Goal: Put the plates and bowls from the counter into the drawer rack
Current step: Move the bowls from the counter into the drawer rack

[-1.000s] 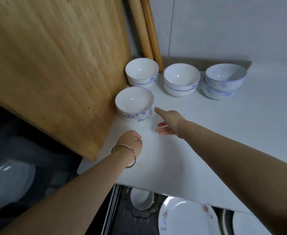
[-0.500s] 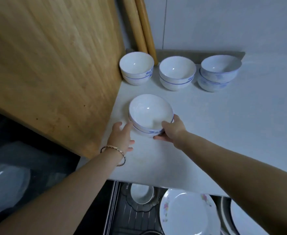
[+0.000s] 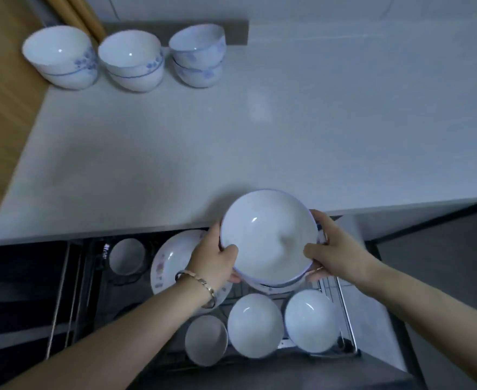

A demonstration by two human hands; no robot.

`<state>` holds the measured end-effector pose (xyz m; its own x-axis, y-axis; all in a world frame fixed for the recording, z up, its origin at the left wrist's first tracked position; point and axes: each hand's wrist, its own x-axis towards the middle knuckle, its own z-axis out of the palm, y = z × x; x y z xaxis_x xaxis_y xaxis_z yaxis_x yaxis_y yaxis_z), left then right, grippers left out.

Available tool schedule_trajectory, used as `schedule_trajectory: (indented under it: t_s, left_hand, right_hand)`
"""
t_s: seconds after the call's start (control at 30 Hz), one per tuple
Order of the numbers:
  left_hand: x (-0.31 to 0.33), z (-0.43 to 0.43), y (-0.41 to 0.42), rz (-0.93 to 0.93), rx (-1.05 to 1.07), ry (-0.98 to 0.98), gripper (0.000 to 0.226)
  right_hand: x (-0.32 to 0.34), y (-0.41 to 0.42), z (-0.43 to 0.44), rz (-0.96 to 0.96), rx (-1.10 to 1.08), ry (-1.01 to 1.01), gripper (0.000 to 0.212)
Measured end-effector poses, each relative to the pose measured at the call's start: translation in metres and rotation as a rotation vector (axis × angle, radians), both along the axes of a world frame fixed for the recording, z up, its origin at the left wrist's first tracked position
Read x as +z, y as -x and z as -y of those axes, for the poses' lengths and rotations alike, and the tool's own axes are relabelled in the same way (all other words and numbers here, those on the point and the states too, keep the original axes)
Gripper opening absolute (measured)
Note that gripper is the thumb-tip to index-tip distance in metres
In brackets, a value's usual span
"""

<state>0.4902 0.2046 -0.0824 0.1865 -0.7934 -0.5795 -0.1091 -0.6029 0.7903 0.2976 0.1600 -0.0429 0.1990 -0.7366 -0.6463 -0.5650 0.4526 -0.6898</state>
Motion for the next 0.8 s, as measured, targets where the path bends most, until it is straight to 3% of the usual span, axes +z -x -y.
schedule_trajectory:
  t_s: [0.2,0.3,0.5,0.63,0.8]
  left_hand:
    - [-0.063,-0.05,0.124,0.009,-0.167,-0.119,0.059]
    - [-0.104,-0.064,0.158,0.016,-0.234,-0.272,0.059]
    - [-0.171,-0.064,0.176,0.078,-0.259,-0.49,0.062]
    - [-0.197,-0.06,0.18,0.177,-0.249,-0.563,0.062]
    - [-0.206,-0.064,0.184,0.145,-0.289,-0.591,0.066]
  right_hand:
    - [-0.058,0.114,-0.042,-0.326,0.062,0.004,0.04]
    - [-0.104,0.137,-0.052,-0.455,0.155,-0.055,0.043]
    - [-0.177,0.14,-0.061,-0.575,0.279,-0.125,0.047]
    - [-0.204,0.128,-0.061,-0.71,0.401,-0.029,0.045]
    - [-0.222,0.127,-0.057,-0.857,0.607,0.079,0.039]
